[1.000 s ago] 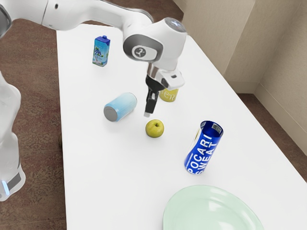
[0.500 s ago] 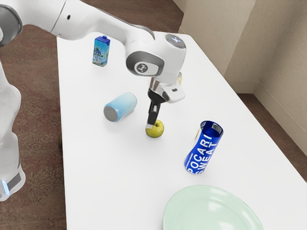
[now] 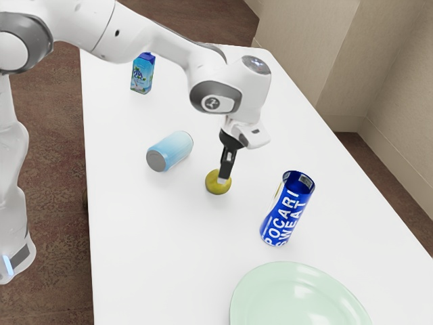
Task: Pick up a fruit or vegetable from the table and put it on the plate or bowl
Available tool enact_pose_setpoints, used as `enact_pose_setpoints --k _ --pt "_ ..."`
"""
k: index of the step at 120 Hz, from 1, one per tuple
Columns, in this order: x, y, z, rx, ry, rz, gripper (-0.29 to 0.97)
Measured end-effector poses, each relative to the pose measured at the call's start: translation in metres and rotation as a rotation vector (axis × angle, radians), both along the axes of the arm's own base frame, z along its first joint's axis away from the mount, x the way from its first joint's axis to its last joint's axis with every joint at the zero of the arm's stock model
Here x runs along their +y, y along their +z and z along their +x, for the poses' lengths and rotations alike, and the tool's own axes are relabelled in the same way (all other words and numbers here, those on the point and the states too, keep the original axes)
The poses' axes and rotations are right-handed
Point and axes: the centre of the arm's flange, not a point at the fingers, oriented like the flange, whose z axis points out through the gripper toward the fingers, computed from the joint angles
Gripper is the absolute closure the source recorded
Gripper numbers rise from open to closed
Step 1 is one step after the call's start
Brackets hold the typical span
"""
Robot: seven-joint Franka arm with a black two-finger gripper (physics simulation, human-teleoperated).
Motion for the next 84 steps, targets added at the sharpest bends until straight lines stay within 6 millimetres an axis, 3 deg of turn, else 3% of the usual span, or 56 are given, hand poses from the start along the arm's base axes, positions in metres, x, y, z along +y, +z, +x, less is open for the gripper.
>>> enact_pose_setpoints --k 21,58,73,84 --pt "0.014 -0.019 0.006 0.024 0.018 -0.004 0.0" --pt "0.019 -0.051 0.007 0.076 0.038 -0.035 0.0" --pt "0.015 -0.055 0.006 0.083 0.033 -0.042 0.23" --pt "0.01 -0.046 0.006 0.065 0.02 -0.035 0.37"
